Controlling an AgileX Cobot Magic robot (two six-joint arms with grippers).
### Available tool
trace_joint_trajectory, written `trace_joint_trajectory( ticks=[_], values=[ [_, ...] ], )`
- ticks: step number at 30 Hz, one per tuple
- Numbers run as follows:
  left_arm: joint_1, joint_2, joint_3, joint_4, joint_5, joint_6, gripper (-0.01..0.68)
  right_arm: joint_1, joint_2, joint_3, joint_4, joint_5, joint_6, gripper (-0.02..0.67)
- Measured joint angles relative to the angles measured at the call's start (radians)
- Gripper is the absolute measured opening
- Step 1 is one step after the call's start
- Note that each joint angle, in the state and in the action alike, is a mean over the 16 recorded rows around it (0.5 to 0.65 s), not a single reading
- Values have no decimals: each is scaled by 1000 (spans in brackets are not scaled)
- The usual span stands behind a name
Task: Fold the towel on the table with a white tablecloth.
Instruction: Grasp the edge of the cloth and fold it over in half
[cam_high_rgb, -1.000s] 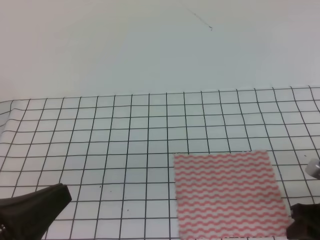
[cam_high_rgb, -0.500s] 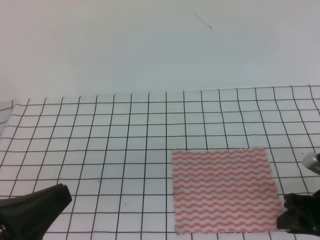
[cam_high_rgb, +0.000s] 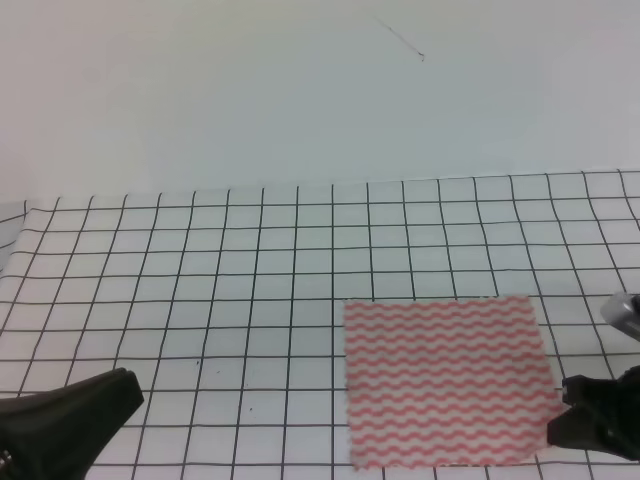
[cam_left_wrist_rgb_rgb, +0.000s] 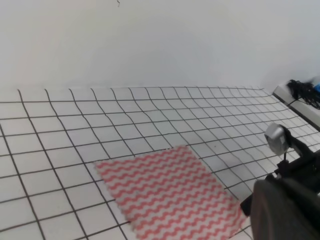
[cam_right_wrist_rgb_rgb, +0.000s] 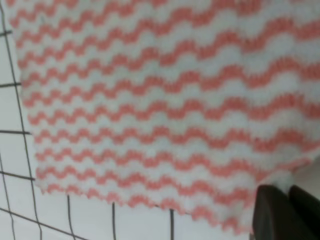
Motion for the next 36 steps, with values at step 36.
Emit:
trace_joint_trajectory(
  ticks=[36],
  values=[
    [1,14,0,94,-24,-3,-1,0,244,-378,53,-37,-93,3]
  ],
)
